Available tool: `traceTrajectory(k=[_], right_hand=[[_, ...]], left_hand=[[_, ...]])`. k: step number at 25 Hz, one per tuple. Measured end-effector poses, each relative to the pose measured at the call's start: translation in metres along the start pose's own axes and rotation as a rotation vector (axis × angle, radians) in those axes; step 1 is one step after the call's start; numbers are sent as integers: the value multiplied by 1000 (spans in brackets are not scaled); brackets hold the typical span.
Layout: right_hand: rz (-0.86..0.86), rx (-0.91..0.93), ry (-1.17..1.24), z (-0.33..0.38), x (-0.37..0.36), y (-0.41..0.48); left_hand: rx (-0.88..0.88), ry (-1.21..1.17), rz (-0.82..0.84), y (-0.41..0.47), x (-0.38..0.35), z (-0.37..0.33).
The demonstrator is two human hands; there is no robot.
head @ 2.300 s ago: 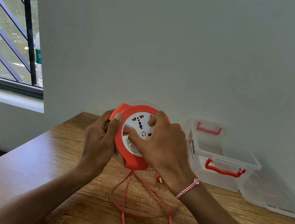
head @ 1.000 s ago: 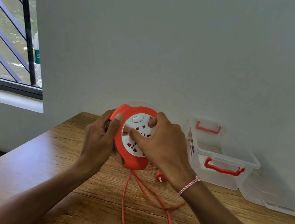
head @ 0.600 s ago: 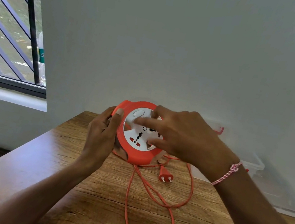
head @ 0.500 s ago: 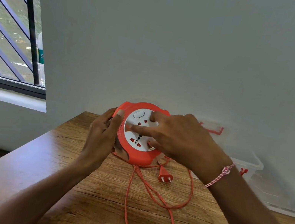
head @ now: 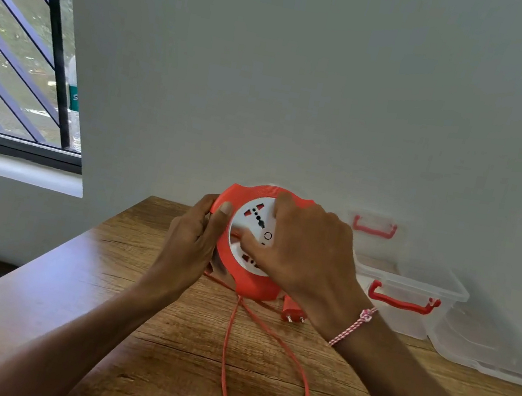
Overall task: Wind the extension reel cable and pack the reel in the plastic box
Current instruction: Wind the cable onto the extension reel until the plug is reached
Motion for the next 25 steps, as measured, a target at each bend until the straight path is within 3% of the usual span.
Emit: traceTrajectory(k=[3, 5, 10, 14, 20, 23, 25], right_hand=[[102, -173, 309, -9, -2, 6], [137, -115, 325, -19, 8, 12], [261, 290, 18, -30, 48, 22], [443, 459, -278, -15, 32, 15], [231, 561, -344, -2, 7, 6], [1, 420, -252, -1, 0, -1], [-38, 205, -121, 2, -5, -2]], left_hand=[[-2, -7, -20, 1, 2, -1], [3, -9, -35, 1, 4, 0], [7, -30, -68, 2, 5, 0], [28, -62, -87, 1, 5, 0], [52, -90, -89, -1, 6, -1], [30, -61, -91, -3, 4, -1], [8, -37, -100, -4, 3, -1]])
Point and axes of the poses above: each hand's wrist, its own y-axis towards the middle knuckle, its own x-axis out of the back of the hand, z = x × y, the point moved 3 cm from there along y, towards the middle knuckle, and after that the axes turned 2 degrees about z, right-handed, at the moved point
